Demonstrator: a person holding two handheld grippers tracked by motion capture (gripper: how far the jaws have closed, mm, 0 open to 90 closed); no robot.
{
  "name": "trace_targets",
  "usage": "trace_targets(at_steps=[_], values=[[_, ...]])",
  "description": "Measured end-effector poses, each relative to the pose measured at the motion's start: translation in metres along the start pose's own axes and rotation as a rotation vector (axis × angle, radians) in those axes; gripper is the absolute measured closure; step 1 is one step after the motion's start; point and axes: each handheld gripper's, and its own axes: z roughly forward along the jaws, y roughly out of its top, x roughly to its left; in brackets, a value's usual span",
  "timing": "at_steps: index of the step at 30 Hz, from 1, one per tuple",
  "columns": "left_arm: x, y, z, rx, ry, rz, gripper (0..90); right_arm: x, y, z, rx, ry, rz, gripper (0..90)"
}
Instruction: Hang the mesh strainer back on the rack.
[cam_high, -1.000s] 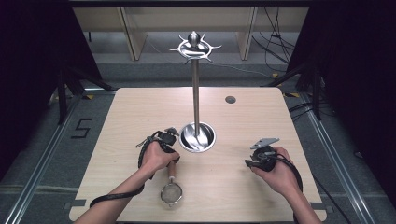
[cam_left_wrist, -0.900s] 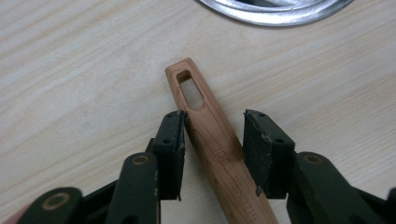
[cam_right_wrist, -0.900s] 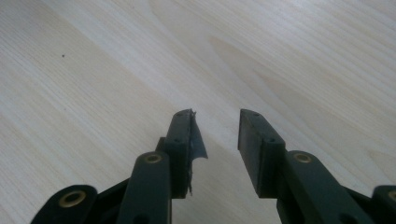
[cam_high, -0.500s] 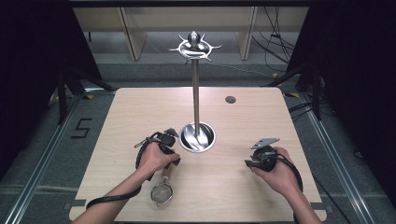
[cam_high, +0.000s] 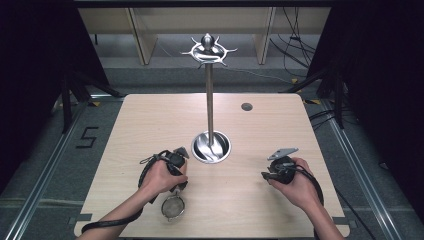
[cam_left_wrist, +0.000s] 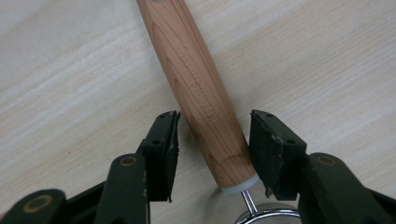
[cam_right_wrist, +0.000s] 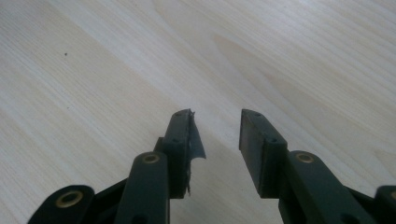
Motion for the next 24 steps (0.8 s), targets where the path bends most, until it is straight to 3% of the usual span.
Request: trace_targets(at_steps=[8,9,11,12,15,17,19,24], values=[[0.007,0.0,0.002,0.051,0.008,0.033,59.6,-0.001,-0.001,0.001,-0.008,-0.004,-0.014,64.8],[0.008,0.0,0.001,0.05,0.055,0.036,60.4,-0.001,-0.001,0.001,-0.008,-0.004,-0.014,64.9],[0.01,0.0,0.0,0.064,0.048,0.039,61.5,-0.001,-0.001,0.001,-0.009,-0.004,-0.015,64.8],[0.011,0.0,0.001,0.054,0.07,0.046,61.9,-0.001,-0.001,0.001,-0.009,-0.004,-0.015,64.8],[0.014,-0.001,0.002,0.047,0.065,0.046,62.5,-0.001,-0.001,0.0,0.0,0.001,-0.005,64.8],[0.016,-0.001,0.002,0.061,0.063,0.053,62.4,0.0,0.0,0.0,0.002,0.0,-0.003,64.8],[0.016,0.001,-0.001,0.106,0.055,0.046,62.5,0.0,0.0,0.0,0.005,0.001,-0.002,64.7],[0.019,0.001,-0.001,0.123,0.048,0.037,63.8,0.0,0.0,0.0,0.003,0.001,-0.003,64.5]])
